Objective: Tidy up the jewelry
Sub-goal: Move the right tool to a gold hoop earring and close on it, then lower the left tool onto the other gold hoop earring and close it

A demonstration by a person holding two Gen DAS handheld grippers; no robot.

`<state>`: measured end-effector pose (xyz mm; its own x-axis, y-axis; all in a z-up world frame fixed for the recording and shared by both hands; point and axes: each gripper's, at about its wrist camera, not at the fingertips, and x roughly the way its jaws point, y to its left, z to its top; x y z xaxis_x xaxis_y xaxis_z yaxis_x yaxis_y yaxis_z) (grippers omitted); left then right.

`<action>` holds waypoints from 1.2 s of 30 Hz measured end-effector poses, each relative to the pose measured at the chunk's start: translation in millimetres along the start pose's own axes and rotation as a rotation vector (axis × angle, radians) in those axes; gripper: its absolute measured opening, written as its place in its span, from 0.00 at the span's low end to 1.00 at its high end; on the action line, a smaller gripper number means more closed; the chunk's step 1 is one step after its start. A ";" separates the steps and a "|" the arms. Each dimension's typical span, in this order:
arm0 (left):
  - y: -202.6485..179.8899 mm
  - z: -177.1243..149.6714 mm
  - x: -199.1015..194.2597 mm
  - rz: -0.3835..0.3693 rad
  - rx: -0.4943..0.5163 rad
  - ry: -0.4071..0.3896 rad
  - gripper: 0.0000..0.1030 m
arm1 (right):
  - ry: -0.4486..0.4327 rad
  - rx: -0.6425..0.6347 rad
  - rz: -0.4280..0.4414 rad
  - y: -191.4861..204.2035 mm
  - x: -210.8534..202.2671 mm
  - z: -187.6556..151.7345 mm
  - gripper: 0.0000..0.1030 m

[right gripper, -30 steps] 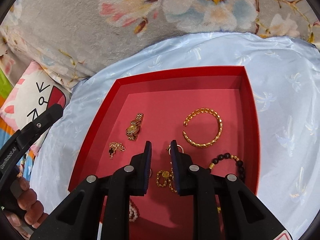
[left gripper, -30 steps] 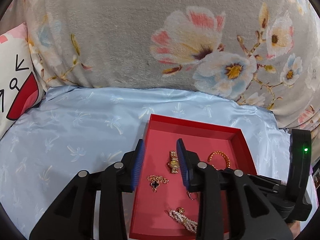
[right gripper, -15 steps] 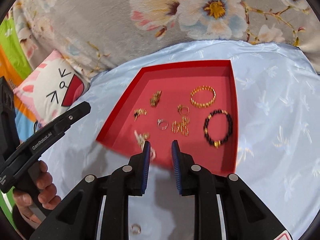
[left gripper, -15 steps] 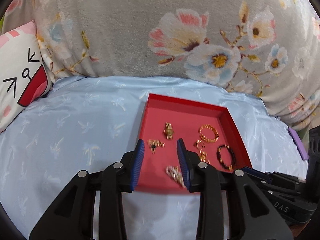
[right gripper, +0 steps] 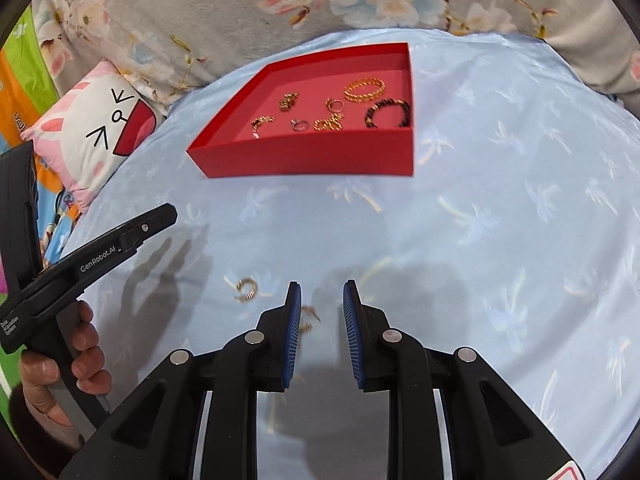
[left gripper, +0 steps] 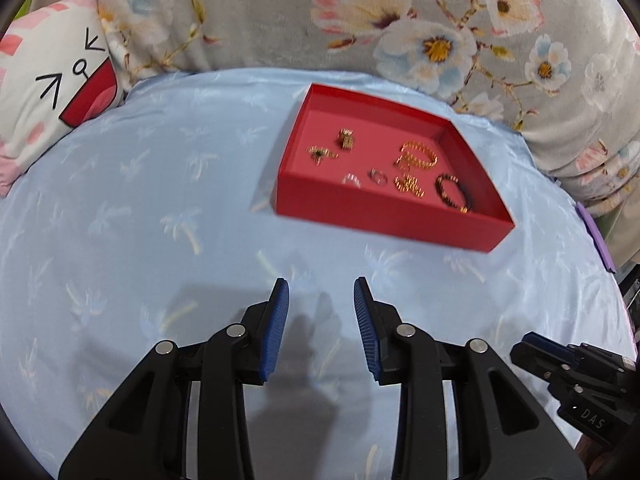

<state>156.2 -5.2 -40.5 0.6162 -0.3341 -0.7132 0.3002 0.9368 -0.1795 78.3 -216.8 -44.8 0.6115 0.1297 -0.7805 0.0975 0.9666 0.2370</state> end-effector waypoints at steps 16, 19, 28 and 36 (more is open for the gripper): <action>3.4 -38.8 -4.1 0.029 -0.012 0.058 0.32 | 0.026 -0.040 -0.033 18.1 7.3 -28.0 0.27; 3.2 -43.3 -4.5 0.027 -0.009 0.063 0.32 | 0.019 -0.050 -0.046 20.1 8.7 -26.2 0.27; 2.3 -47.4 -7.0 0.015 -0.003 0.066 0.32 | 0.025 -0.068 -0.059 25.1 23.6 -19.3 0.27; 0.1 -48.0 -6.8 0.007 0.003 0.070 0.32 | 0.012 -0.100 -0.084 30.3 29.0 -17.8 0.27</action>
<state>117.1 2.2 -68.1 0.5656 -0.3194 -0.7603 0.2986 0.9387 -0.1722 85.0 -179.8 -70.5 0.5947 0.0498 -0.8024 0.0690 0.9912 0.1127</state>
